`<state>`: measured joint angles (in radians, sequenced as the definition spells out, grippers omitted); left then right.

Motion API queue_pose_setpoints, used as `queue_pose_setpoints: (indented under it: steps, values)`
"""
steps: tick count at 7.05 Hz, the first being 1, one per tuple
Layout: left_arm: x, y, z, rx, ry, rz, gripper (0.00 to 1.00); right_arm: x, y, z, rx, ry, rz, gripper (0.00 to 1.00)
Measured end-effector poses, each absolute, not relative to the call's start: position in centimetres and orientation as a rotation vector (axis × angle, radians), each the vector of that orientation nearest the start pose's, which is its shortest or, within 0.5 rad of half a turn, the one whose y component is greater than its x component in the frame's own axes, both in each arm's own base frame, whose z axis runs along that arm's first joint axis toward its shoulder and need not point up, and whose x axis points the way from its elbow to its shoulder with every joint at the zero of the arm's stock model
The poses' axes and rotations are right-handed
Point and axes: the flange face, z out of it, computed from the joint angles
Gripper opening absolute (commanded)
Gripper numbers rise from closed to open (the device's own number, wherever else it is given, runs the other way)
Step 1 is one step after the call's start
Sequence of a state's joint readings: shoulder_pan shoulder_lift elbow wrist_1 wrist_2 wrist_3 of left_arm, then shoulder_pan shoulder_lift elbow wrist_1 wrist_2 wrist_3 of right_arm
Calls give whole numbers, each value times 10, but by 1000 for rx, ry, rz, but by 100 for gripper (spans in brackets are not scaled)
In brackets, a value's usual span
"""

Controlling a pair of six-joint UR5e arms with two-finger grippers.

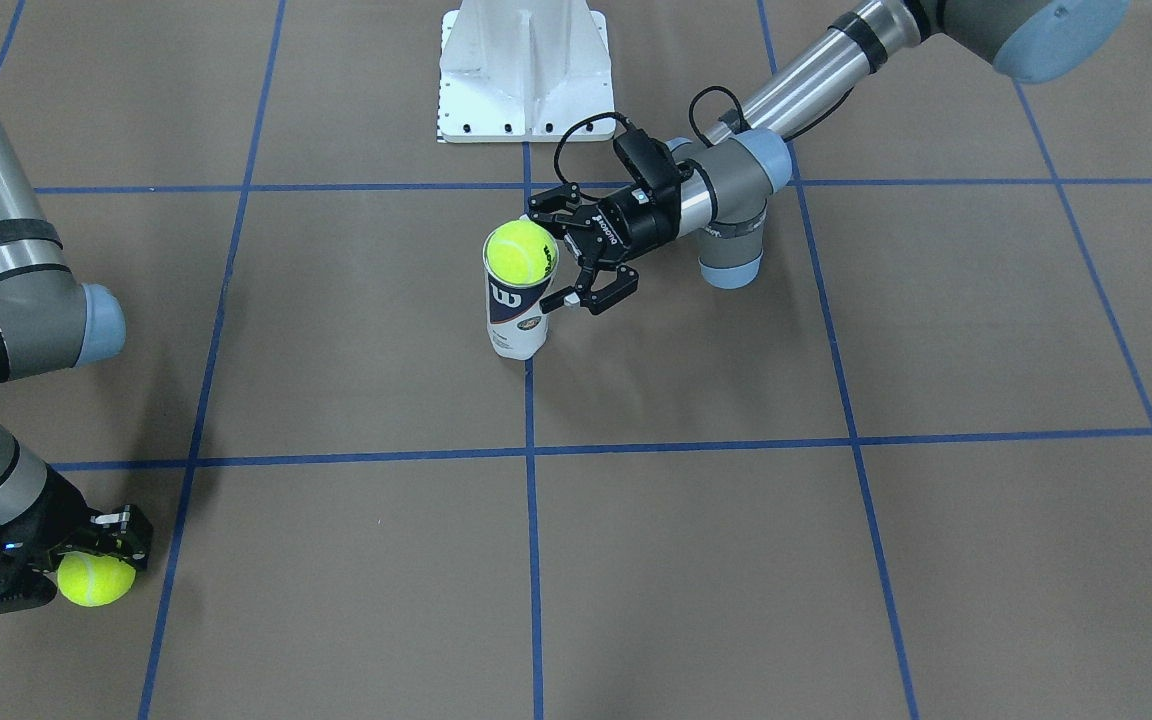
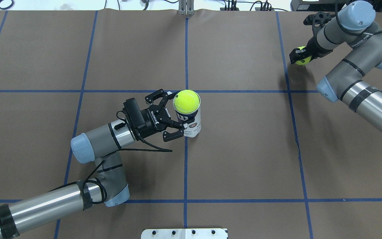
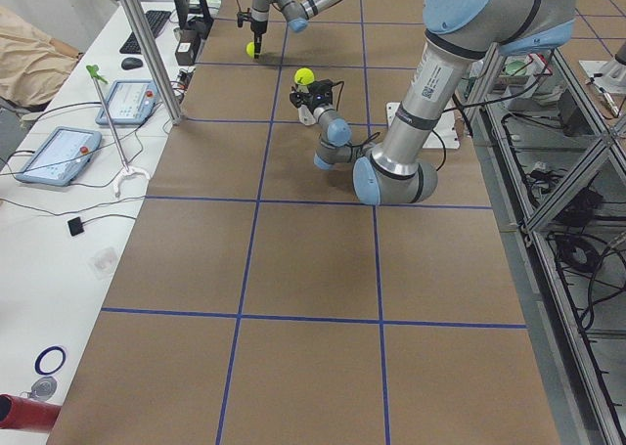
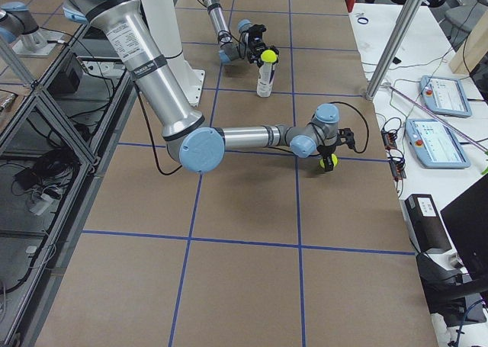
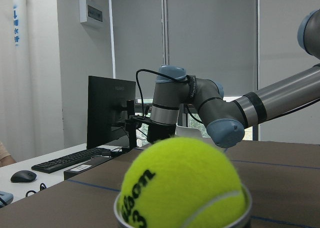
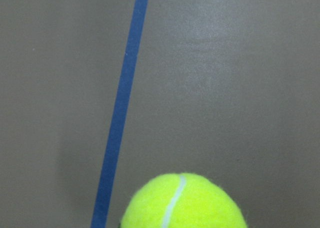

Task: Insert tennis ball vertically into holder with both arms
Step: 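Lower the right gripper and grasp the second yellow tennis ball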

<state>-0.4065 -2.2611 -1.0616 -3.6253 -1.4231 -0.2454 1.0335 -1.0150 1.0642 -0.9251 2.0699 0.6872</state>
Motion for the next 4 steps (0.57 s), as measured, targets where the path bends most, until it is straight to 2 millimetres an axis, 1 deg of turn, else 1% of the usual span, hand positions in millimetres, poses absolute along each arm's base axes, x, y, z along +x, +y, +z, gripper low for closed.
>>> queue_pose_setpoints:
  steps: [1, 2, 3, 4]
  values:
    - [559, -402, 280, 1764, 1394, 336, 98, -303, -689, 490, 294, -803, -30, 0]
    - [559, -402, 280, 1764, 1393, 335, 98, -300, -688, 462, 290, -820, -31, 0]
    - [559, -402, 280, 1765, 1393, 335, 98, -297, -684, 420, 273, -825, -24, 0]
    - [559, -402, 280, 1764, 1393, 335, 98, -294, -674, 377, 253, -835, 3, 0]
